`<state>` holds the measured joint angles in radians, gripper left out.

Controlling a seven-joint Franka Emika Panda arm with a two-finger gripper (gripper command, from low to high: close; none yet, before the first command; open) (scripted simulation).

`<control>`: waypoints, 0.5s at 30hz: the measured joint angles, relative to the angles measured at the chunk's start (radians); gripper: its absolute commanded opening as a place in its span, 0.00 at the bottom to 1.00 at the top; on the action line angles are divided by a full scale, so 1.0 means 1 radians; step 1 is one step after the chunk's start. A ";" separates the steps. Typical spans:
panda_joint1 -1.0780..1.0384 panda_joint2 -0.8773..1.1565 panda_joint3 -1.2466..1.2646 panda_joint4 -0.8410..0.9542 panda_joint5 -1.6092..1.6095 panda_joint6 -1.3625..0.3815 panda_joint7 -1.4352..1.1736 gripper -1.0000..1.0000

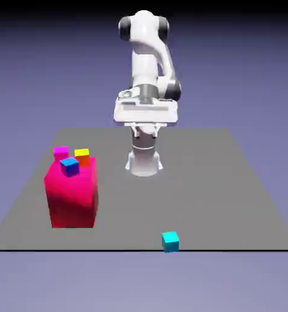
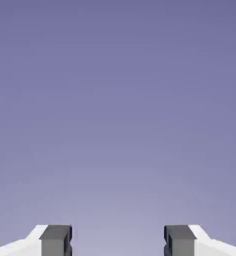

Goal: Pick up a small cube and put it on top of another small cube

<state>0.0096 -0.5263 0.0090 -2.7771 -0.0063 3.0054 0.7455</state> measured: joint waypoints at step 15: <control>-0.028 0.544 0.112 0.409 -0.078 -0.393 0.055 0.50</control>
<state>-0.0181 0.0173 0.1215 -2.3678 -0.0847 2.6127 0.8006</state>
